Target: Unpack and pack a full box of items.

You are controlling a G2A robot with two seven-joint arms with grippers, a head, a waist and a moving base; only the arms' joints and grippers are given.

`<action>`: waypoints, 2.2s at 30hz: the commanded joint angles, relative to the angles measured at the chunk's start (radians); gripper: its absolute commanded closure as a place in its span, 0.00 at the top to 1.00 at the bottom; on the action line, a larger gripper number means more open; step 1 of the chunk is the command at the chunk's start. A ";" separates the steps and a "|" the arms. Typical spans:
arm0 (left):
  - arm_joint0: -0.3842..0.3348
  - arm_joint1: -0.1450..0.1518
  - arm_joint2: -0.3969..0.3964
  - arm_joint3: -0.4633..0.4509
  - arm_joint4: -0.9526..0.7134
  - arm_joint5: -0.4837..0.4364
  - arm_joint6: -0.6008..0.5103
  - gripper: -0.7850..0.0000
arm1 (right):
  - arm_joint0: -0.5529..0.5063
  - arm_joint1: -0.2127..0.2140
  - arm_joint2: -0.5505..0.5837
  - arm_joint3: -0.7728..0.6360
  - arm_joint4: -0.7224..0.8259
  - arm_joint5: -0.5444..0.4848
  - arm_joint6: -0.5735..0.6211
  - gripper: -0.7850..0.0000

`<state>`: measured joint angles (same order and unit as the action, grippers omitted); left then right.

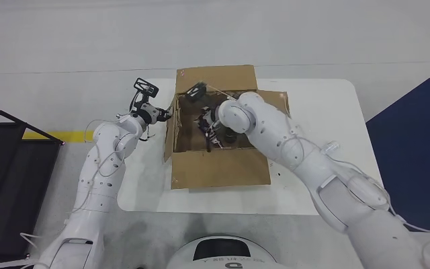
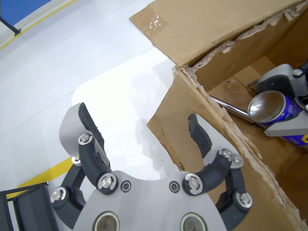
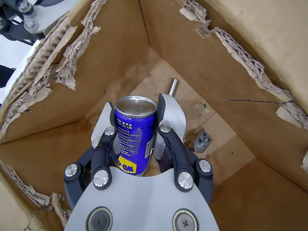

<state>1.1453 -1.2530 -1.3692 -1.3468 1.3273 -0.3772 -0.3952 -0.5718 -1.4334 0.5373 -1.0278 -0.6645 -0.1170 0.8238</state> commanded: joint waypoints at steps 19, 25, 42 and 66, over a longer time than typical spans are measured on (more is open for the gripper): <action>0.000 0.000 0.000 0.000 0.000 0.000 0.000 1.00 | -0.341 0.197 0.596 -0.404 0.070 -0.079 0.099 1.00; 0.000 0.000 0.000 0.000 0.000 0.000 0.000 1.00 | -0.694 0.276 0.971 -0.754 0.018 0.027 0.238 1.00; 0.000 0.000 0.000 0.000 0.000 0.000 0.000 1.00 | -0.856 0.327 1.197 -0.761 -0.276 0.523 0.590 0.76; 0.000 0.000 0.000 0.000 0.000 0.000 0.000 1.00 | -0.570 0.322 1.060 -0.329 -0.429 0.510 0.603 0.00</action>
<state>1.1453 -1.2530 -1.3692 -1.3468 1.3273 -0.3772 -0.3952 -1.1384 -1.1115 1.5934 -1.3391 -1.0956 0.3908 1.4291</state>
